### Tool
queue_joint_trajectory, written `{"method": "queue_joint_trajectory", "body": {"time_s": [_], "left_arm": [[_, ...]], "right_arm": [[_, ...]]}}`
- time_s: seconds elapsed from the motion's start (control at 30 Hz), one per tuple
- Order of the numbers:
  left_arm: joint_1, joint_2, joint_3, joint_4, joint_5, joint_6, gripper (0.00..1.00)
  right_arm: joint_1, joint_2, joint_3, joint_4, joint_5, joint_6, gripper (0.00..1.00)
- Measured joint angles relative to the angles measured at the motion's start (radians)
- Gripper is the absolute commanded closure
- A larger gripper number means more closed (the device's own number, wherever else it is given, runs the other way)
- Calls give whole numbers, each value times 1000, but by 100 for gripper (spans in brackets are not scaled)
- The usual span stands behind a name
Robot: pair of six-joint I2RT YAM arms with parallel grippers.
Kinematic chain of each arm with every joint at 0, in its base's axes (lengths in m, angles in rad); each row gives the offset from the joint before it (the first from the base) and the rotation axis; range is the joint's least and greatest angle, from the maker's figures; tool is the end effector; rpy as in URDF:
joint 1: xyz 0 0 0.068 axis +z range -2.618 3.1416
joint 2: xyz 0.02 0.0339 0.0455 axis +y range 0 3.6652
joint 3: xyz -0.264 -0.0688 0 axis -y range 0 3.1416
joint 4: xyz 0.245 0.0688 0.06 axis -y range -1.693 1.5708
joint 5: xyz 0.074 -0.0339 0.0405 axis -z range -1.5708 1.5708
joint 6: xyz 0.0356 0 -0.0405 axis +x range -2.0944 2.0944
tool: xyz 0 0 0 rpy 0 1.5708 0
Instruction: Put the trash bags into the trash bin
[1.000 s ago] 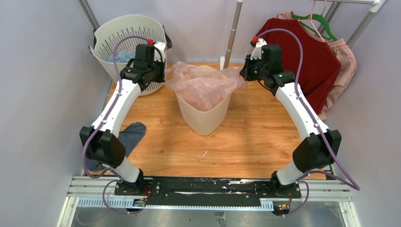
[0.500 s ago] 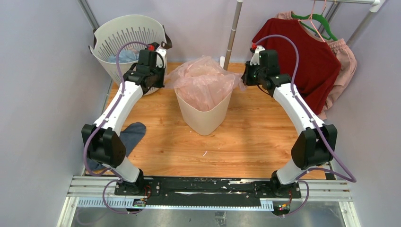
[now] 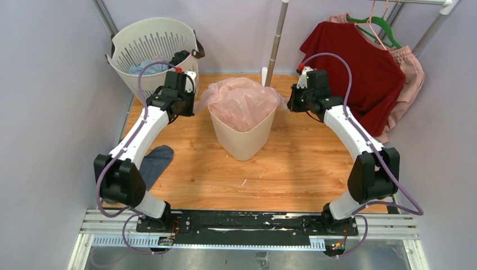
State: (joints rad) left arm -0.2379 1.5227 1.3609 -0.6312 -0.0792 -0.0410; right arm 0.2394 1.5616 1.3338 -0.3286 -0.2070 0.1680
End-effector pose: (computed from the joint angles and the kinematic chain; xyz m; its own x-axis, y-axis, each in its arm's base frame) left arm 0.3268 -0.0764 0.3189 -0.6992 0.1275 -0.7034 0.1524 0.9879 0.0276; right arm 0.3502 0.0930 0.3231 -0.5730 0.0286 -0.8191 -0.3102 0.9175 0.2490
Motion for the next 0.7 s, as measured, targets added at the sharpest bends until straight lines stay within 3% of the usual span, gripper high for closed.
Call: {"method": "queue_joint_trajectory", "body": {"time_s": [0.37,0.53,0.7], "left_arm": [[0,-190,-56,-2,91,-48,84],[-7,-231,-59,1,144,-70,83],[-24,-246,-105,1,163,-76,84]], "right_arm": [[-5,-138,-115,7,-3,8,98],[-6,-172,-119,0,-24,17,57],[-8,-171,-119,-62,-16,31,47]]}}
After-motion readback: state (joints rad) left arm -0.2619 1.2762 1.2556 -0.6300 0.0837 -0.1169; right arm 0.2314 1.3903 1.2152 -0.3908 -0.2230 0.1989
